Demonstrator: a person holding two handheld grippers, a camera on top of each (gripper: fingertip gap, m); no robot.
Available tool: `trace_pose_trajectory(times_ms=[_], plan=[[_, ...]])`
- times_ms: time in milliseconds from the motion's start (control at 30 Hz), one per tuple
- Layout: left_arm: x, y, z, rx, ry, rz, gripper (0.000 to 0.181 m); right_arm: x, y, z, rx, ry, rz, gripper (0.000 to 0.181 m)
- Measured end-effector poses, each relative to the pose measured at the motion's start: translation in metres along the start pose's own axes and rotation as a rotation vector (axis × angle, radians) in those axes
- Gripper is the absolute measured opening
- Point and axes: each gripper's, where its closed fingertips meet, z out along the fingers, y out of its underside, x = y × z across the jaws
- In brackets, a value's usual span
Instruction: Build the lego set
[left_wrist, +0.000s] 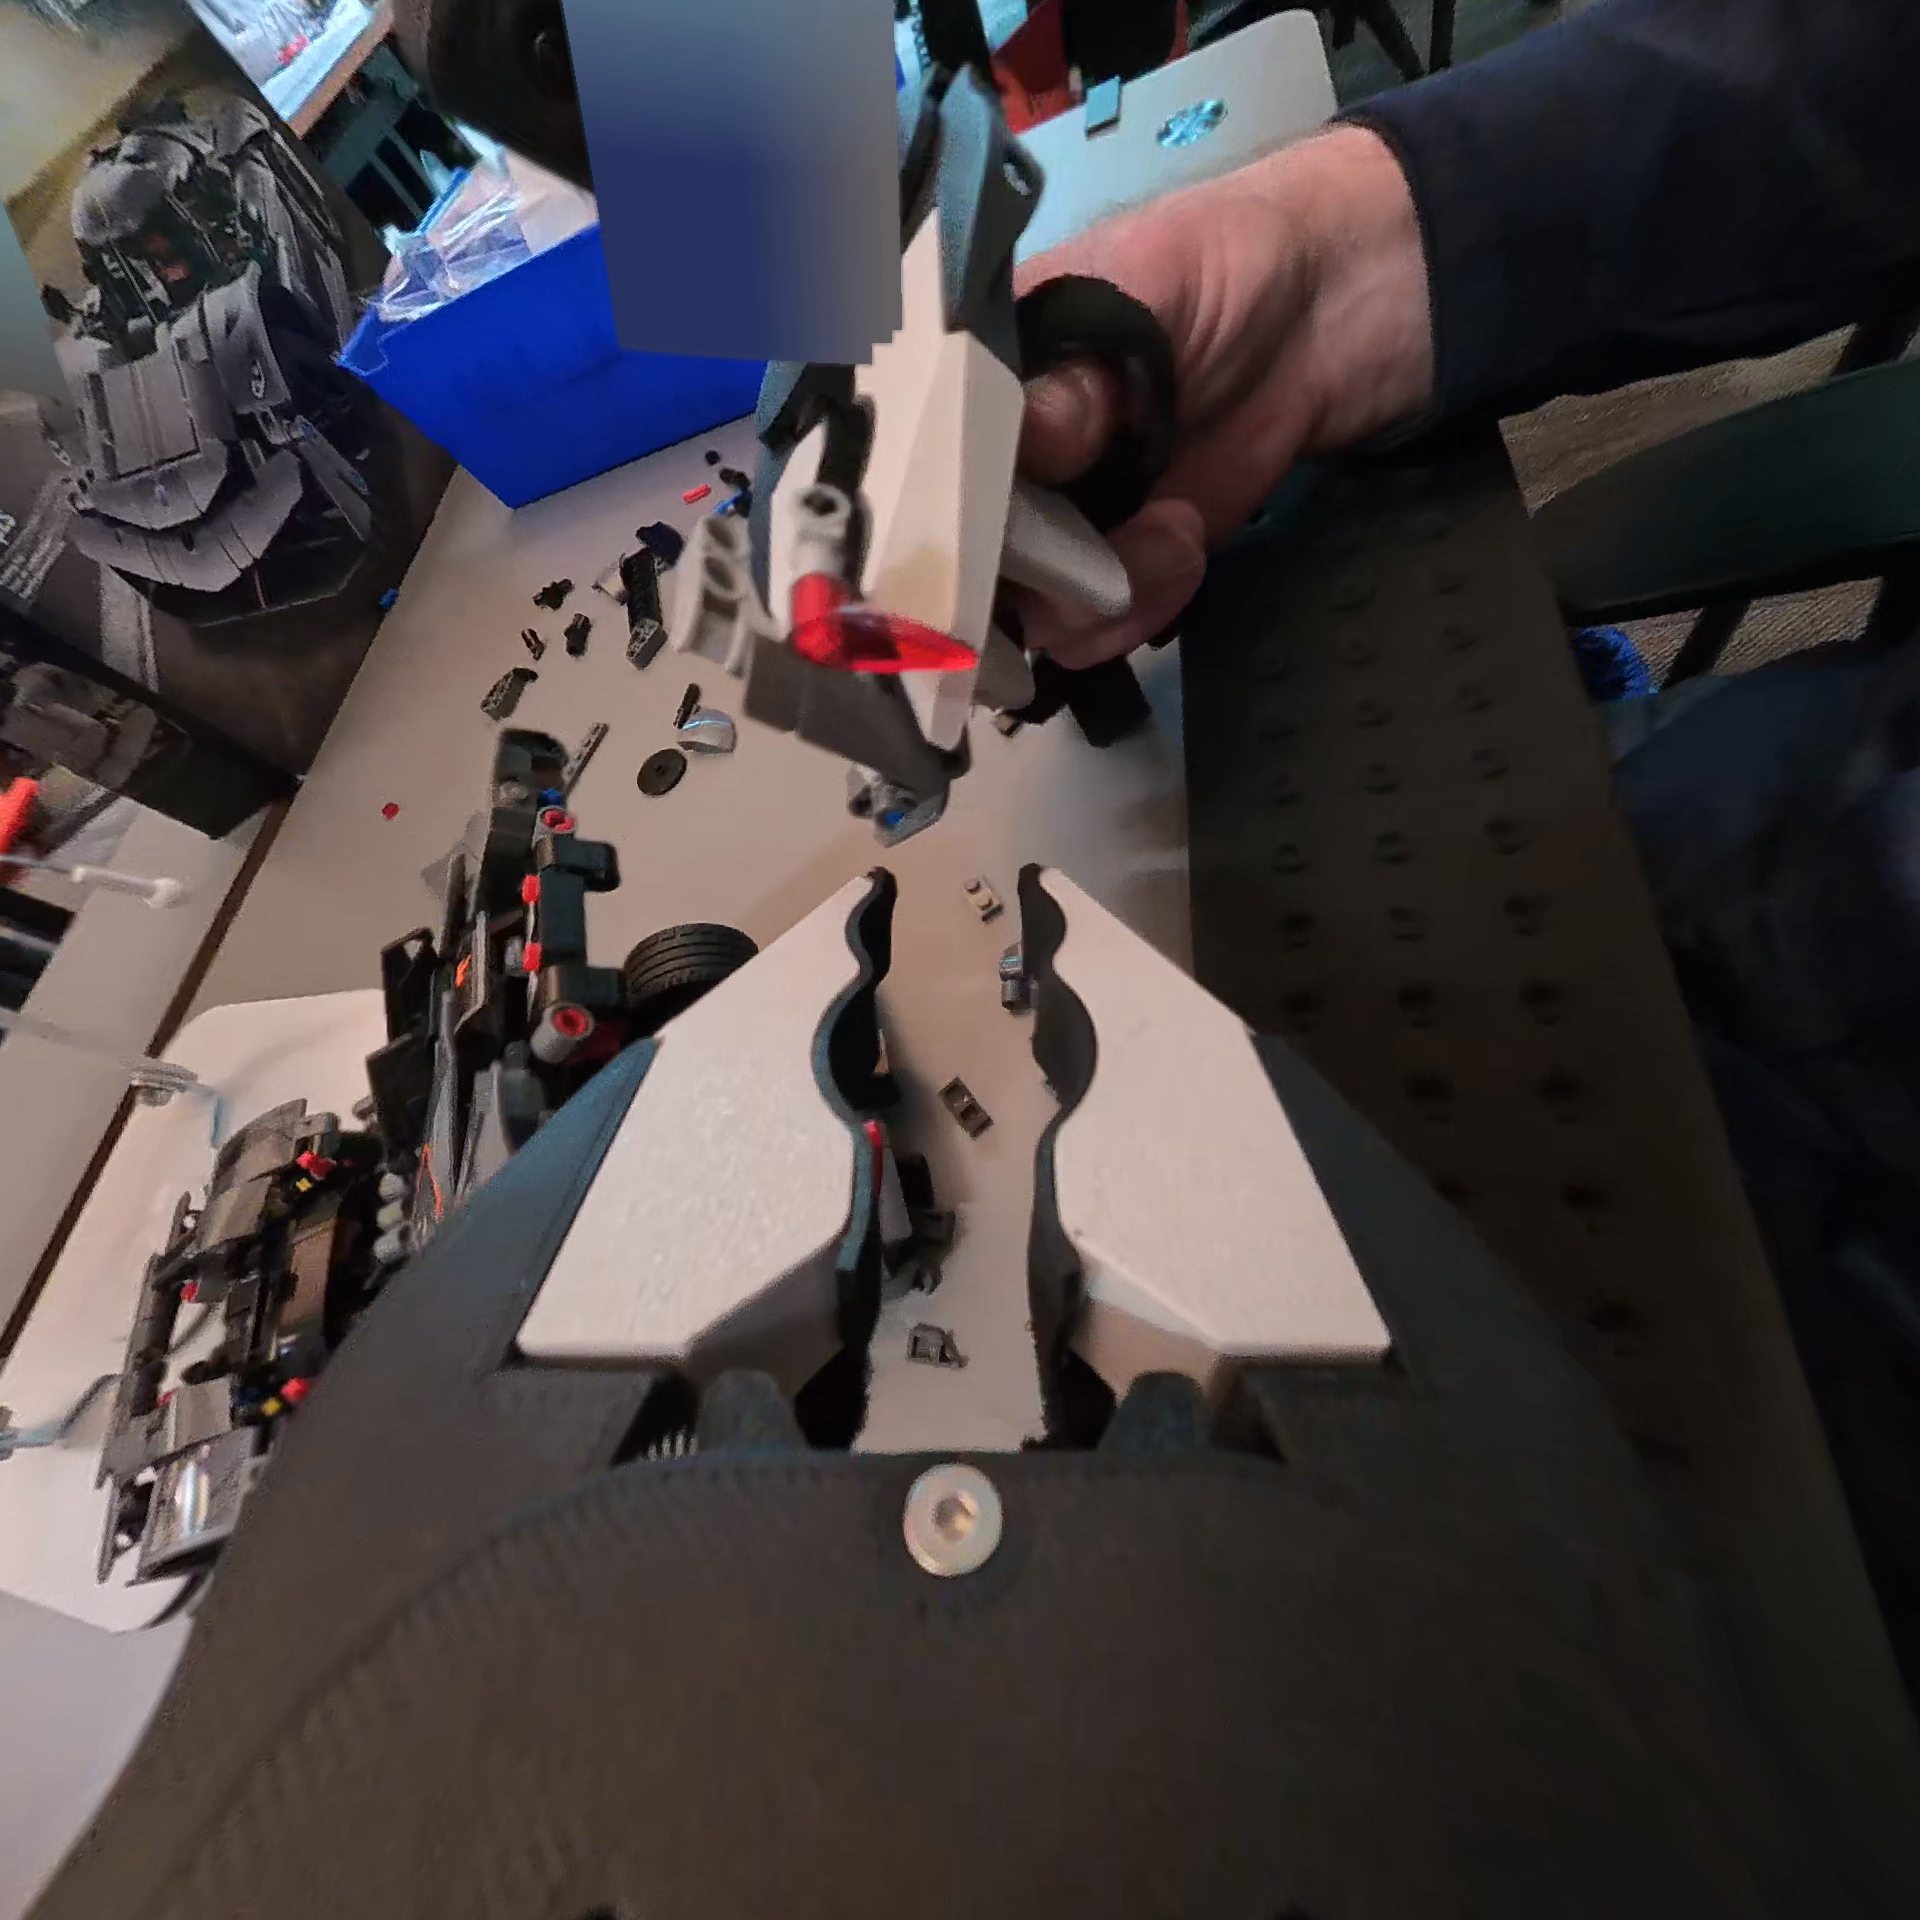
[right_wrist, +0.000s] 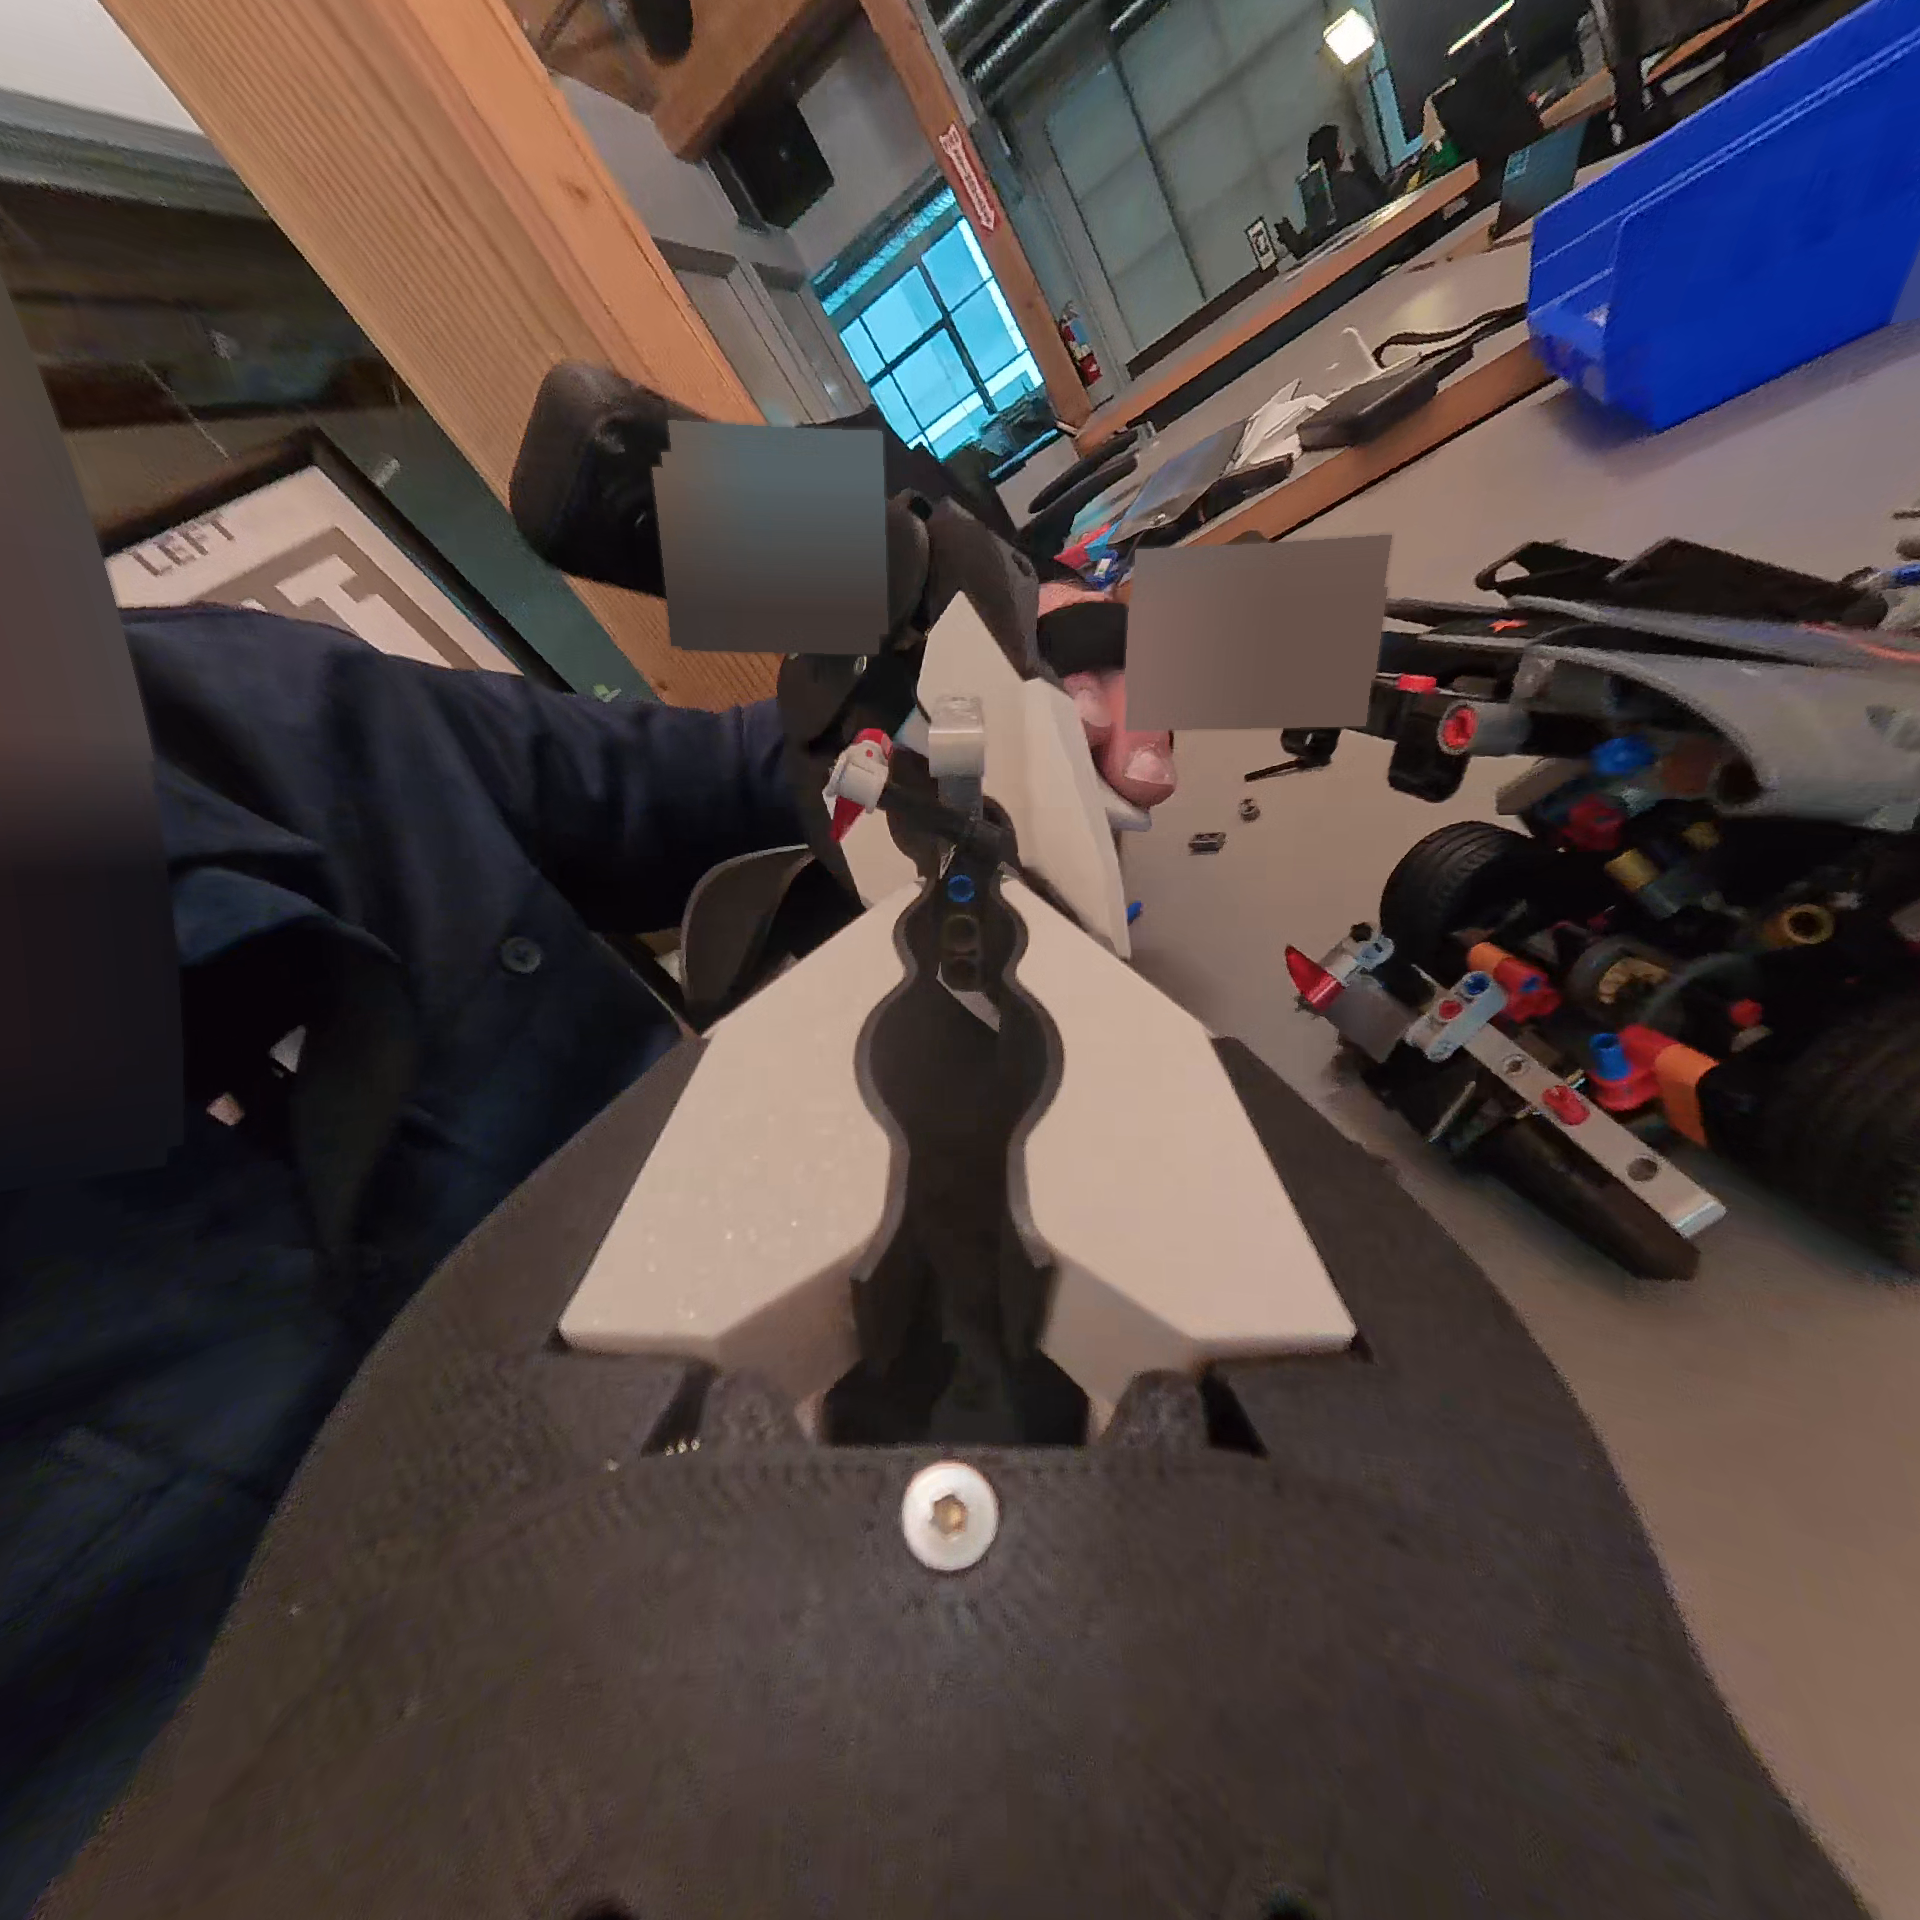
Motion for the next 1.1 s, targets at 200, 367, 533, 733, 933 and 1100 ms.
trace_pose_trajectory(times_ms=[200,367,533,733,933,1100], plan=[[0.0,0.0,0.004,-0.016,-0.023,0.02,0.007,0.0,0.003,0.004,-0.006,-0.032,0.089,0.005],[-0.002,0.0,0.003,-0.01,-0.028,0.018,0.0,-0.002,0.003,0.005,-0.006,-0.048,0.111,0.005],[-0.005,-0.002,-0.001,0.001,-0.008,-0.024,0.019,0.005,0.0,-0.003,-0.001,0.001,0.101,0.005],[-0.014,-0.002,-0.008,-0.016,-0.068,0.025,0.029,0.025,0.018,-0.008,-0.111,0.138,0.093,0.005],[-0.013,0.004,-0.003,-0.054,-0.078,0.038,0.037,0.042,0.03,-0.01,-0.199,0.261,0.07,0.005],[-0.016,0.01,0.001,-0.112,-0.135,0.102,0.033,0.055,0.04,-0.011,-0.281,0.38,0.001,0.005]])
